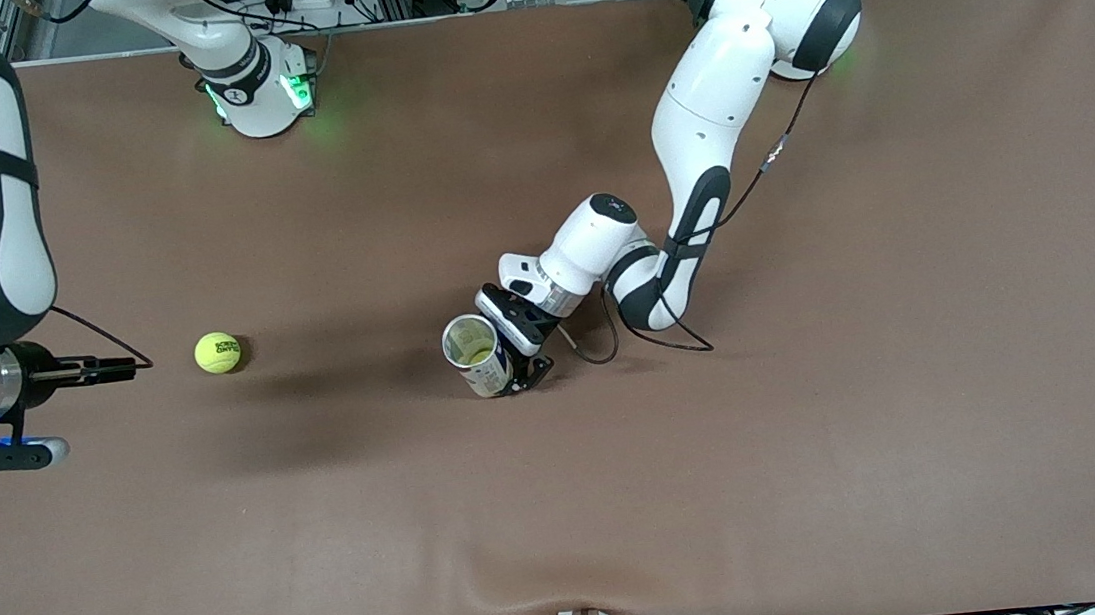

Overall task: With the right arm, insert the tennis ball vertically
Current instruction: 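Reach the right gripper toward the second tennis ball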

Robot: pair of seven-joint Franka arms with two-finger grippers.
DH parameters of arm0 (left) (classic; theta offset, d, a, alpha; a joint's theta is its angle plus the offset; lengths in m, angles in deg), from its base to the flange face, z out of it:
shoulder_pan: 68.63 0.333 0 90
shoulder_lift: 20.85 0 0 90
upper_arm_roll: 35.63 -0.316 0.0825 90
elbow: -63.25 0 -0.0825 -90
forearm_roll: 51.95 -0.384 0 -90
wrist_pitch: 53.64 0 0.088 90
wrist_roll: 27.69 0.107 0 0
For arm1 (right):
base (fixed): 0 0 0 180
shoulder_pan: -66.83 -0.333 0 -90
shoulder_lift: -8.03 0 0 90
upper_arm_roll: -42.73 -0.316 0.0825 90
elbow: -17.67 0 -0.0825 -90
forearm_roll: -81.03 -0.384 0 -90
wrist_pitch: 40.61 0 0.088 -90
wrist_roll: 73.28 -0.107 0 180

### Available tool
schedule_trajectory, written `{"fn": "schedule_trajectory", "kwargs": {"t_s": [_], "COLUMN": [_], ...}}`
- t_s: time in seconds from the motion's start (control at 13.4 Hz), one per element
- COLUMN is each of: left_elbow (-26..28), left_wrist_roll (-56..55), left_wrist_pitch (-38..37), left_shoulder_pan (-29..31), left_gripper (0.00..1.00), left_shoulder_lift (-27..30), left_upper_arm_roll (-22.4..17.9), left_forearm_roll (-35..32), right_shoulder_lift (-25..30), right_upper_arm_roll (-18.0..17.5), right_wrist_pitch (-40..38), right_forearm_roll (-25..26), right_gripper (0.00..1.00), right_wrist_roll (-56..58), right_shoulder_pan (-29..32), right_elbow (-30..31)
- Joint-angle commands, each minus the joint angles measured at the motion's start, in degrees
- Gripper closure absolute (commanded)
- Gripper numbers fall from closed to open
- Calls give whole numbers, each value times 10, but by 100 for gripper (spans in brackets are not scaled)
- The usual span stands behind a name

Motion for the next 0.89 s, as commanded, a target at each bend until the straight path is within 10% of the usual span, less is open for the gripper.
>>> {"fn": "schedule_trajectory", "kwargs": {"t_s": [0.0,0.82], "left_elbow": [-8,-3], "left_wrist_roll": [-1,-1], "left_wrist_pitch": [7,6], "left_shoulder_pan": [-2,-2], "left_gripper": [16,16], "left_shoulder_lift": [-10,-11], "left_upper_arm_roll": [-11,-11], "left_forearm_roll": [-9,-9], "right_shoulder_lift": [7,-46], "right_upper_arm_roll": [-12,-16], "right_wrist_pitch": [75,178], "right_forearm_roll": [16,-24], "right_gripper": [0,0], "right_wrist_roll": [4,4], "right_shoulder_pan": [0,22], "right_elbow": [82,172]}}
